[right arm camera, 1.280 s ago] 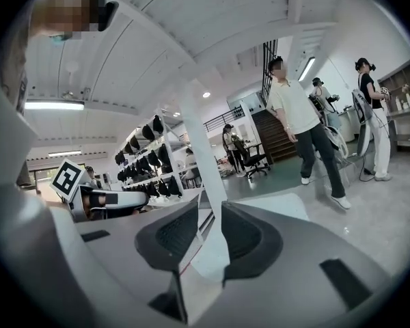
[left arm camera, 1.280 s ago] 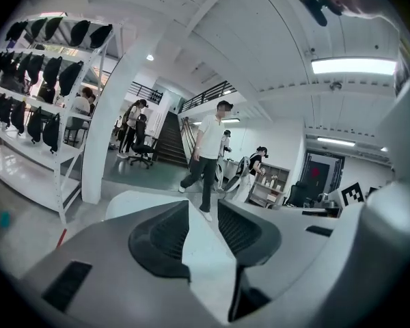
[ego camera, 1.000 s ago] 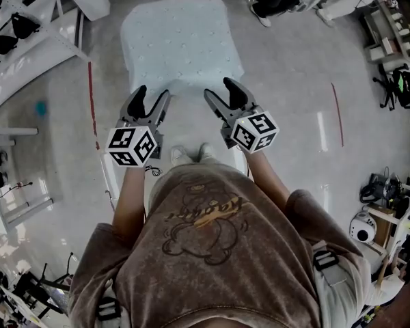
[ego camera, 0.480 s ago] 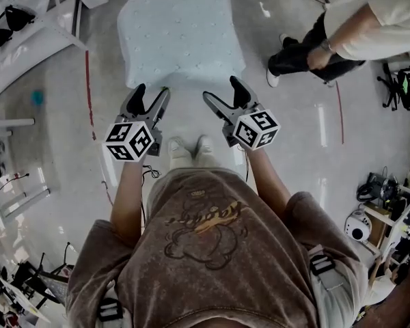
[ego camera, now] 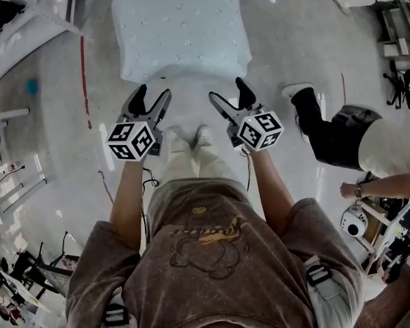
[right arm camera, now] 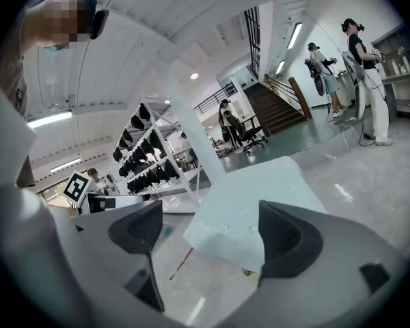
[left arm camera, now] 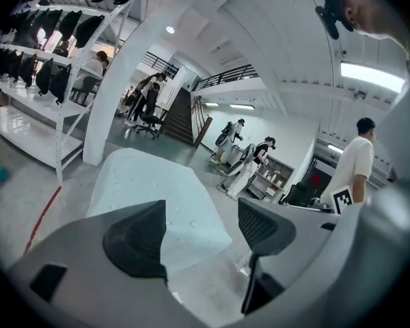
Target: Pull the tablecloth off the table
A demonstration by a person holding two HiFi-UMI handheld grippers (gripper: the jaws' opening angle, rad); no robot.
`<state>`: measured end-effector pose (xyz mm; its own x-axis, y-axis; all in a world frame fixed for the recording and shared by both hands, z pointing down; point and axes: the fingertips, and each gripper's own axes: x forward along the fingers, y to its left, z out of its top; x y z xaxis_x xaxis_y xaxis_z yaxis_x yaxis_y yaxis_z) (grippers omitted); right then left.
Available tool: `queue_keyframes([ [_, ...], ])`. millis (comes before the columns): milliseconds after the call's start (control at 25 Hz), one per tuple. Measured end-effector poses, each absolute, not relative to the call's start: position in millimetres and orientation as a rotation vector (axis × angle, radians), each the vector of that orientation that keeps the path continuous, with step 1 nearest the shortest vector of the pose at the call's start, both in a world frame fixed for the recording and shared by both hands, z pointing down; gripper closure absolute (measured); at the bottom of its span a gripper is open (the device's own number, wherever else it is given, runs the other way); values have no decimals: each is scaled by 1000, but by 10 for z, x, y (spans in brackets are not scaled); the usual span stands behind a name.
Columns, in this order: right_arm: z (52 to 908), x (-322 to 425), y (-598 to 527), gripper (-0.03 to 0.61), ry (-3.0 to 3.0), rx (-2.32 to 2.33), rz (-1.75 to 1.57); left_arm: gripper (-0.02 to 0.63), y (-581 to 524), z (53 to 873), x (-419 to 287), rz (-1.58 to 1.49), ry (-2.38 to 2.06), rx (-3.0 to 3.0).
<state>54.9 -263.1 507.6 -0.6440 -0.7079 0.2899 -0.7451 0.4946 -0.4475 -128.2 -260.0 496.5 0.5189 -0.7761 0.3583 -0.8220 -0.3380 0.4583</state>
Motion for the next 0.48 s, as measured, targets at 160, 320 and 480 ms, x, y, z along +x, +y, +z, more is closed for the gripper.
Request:
queue_keyframes([
  [160, 5383, 654, -2647, 149, -2609, 1312, 913, 295, -2627, 5201, -1293, 90, -1280, 2141],
  [320, 5738, 778, -2639, 149, -2547, 1321, 972, 295, -2669, 5487, -1331, 118, -1282, 2116],
  [480, 6086, 937, -2668, 149, -2492, 1346, 1020, 295, -2723, 5789, -1375, 120, -1281, 2076],
])
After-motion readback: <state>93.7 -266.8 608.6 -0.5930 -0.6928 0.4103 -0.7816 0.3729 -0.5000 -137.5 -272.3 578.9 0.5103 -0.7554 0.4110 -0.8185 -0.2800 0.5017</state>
